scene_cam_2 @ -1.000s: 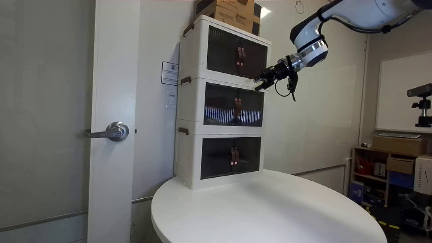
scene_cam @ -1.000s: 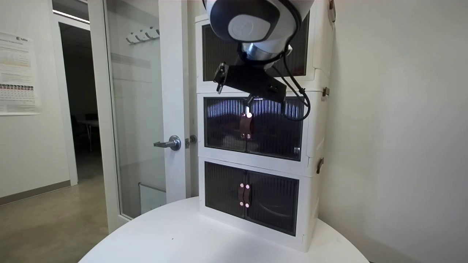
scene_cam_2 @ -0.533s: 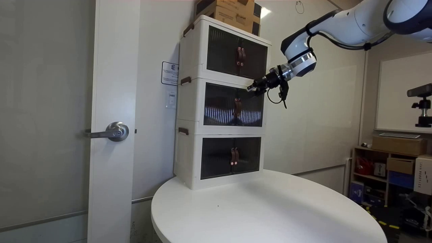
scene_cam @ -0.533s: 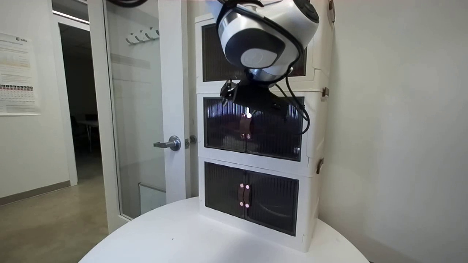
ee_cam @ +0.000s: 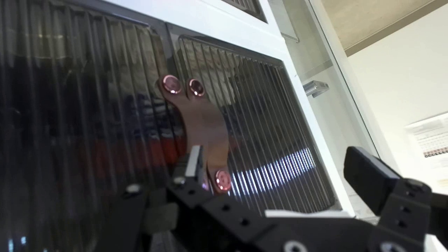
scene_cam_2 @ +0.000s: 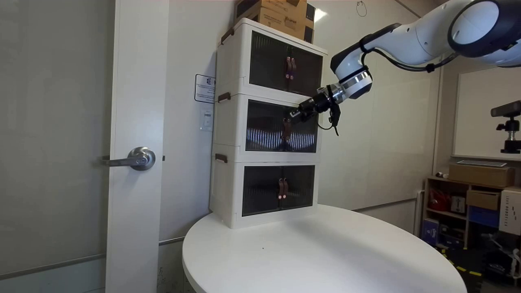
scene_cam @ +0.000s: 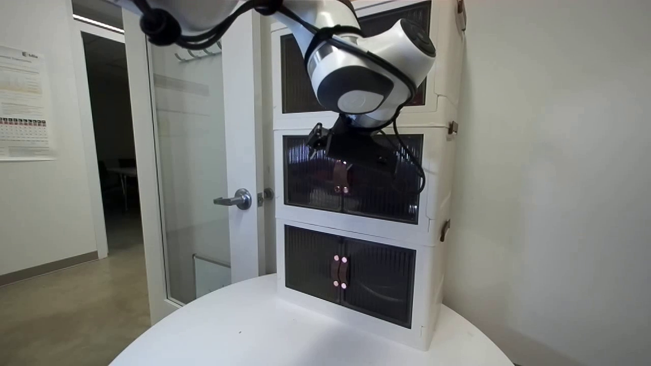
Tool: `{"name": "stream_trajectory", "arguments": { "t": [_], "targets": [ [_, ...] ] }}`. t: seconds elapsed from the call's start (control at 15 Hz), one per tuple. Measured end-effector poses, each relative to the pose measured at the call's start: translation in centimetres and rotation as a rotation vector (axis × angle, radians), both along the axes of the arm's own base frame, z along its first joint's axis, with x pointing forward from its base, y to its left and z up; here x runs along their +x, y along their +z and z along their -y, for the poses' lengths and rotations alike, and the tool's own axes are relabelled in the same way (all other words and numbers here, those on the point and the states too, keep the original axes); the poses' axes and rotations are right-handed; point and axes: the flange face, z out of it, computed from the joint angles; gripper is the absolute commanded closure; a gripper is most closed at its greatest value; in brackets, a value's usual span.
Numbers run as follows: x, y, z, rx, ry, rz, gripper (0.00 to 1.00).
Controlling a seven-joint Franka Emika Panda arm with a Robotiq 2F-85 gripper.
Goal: Open the right door of the middle cabinet.
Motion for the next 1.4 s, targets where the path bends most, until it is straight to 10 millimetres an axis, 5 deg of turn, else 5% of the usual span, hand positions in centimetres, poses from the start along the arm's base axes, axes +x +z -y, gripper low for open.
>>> {"name": "stream_trajectory", "arguments": {
  "t": [0.33,1.4],
  "targets": [
    [0.6,-2.0,-0.5,-0.017,0.008,-0.03,0.0],
    [1.7,-2.8,-0.5,-0.006,-0.041,-0.035,0.0]
  ]
}}
